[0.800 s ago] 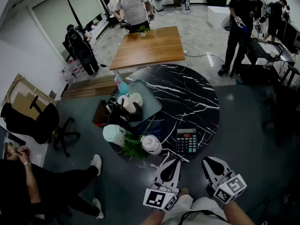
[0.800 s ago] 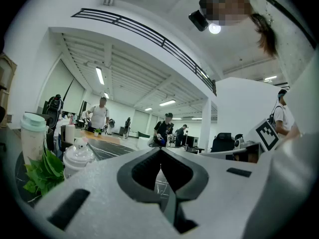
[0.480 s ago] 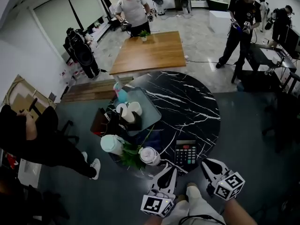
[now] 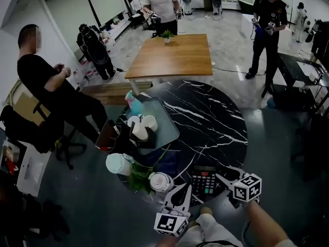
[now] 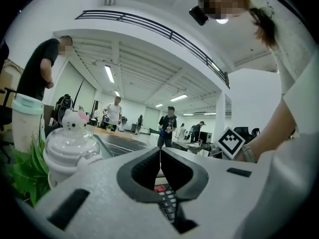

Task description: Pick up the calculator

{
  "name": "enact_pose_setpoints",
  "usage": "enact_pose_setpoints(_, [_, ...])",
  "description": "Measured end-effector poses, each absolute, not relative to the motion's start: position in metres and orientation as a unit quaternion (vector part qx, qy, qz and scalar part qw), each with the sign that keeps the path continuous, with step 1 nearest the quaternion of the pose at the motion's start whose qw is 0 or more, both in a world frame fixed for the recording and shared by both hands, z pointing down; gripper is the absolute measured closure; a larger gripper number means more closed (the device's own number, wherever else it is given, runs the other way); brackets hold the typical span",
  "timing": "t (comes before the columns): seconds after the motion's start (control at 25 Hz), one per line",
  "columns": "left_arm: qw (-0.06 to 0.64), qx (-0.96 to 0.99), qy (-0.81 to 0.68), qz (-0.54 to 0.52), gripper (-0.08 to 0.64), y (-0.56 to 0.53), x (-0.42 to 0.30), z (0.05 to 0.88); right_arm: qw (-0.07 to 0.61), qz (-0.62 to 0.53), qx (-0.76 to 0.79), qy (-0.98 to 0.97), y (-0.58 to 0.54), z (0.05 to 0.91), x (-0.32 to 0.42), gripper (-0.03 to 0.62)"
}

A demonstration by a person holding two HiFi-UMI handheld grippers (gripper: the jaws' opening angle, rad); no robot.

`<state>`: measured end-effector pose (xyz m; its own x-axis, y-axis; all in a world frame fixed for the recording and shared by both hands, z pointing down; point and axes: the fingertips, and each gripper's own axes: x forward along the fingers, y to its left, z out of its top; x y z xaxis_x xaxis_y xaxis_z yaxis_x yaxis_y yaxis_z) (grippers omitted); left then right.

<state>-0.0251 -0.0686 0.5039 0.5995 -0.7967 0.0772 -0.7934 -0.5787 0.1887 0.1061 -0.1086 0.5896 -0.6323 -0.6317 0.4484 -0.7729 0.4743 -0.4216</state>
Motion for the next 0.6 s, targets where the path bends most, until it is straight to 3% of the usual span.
enact_pose_setpoints(0.28, [0.112,0.878,-0.466,-0.005,0.553,-0.082,-0.027,0.525,0.201,0.358,0.357,-0.839,-0.137,0.635,0.097,0.405])
enact_pose_setpoints(0.6, [0.117,0.87,-0.479,-0.001,0.554,-0.097,-0.025,0.537,0.212,0.412,0.323,-0.825,-0.149,0.649,0.09,0.407])
